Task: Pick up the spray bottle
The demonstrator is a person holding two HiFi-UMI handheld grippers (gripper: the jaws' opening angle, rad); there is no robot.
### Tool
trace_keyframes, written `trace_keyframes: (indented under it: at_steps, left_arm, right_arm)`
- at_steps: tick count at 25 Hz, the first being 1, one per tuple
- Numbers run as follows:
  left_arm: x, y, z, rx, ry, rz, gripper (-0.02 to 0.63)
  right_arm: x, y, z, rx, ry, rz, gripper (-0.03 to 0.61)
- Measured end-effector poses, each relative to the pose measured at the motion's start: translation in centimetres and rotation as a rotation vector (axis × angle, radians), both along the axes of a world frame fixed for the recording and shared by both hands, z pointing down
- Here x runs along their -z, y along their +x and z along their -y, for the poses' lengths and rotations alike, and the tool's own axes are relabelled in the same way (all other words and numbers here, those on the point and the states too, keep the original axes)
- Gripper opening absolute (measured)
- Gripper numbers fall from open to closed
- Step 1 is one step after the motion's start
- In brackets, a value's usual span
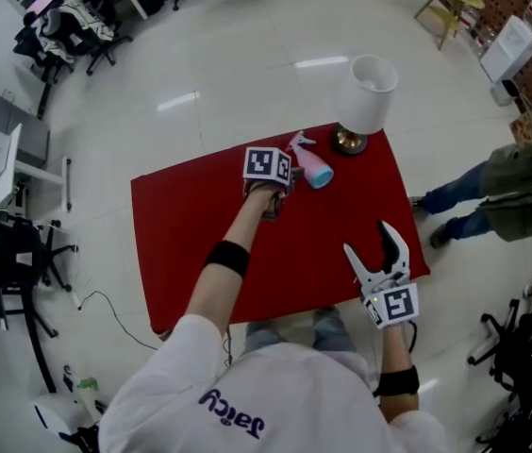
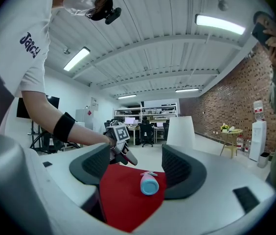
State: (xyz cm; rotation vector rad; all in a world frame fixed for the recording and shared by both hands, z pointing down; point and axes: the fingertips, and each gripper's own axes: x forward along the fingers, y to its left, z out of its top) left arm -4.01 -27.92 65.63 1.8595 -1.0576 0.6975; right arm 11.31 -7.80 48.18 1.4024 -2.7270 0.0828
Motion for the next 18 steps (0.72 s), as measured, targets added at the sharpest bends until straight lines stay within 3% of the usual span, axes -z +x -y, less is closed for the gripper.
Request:
trace_keyframes:
  at_steps: [12,18]
  left_arm:
    - [-6.9,0.6,8.0,0.125,-0.094,-0.015,0.319]
    - [-9.5,1.0,10.2,0.206,-0.151,-0.069,0.319]
  right_arm:
    - [-2.1,1.7,1.4,0.002,-0.019,-0.003,0.336]
    - [-2.6,2.3,2.5,-0.004,-0.046,-0.023,0.336]
